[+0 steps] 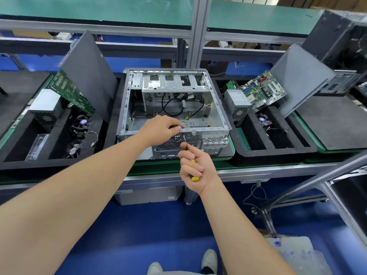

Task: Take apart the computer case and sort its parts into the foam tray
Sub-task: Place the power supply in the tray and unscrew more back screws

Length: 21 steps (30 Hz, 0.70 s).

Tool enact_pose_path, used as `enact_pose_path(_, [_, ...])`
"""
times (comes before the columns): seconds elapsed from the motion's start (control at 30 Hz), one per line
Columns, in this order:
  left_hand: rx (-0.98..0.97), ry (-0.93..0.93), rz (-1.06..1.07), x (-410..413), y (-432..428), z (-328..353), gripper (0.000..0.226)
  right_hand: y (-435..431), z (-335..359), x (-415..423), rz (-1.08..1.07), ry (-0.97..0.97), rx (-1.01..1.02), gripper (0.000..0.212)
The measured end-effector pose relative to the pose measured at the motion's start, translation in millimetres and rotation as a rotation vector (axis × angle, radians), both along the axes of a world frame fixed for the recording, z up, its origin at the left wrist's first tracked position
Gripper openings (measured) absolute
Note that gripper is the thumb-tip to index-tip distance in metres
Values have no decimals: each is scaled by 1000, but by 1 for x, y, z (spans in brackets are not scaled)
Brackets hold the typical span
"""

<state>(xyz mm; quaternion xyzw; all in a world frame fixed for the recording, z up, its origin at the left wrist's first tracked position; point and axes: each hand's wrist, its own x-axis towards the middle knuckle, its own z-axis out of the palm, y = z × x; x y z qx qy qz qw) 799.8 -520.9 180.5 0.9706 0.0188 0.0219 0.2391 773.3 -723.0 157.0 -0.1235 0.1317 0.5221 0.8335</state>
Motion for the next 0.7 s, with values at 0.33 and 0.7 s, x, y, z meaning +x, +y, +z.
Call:
enact_pose_path(0.33, [8, -10, 1, 1, -2, 0, 27, 21, 6, -10, 77, -1476, -1595, 21])
enact_pose_path(0.7, [0, -19, 6, 0, -1, 0, 27, 12, 9, 1, 37, -723, -1059, 38])
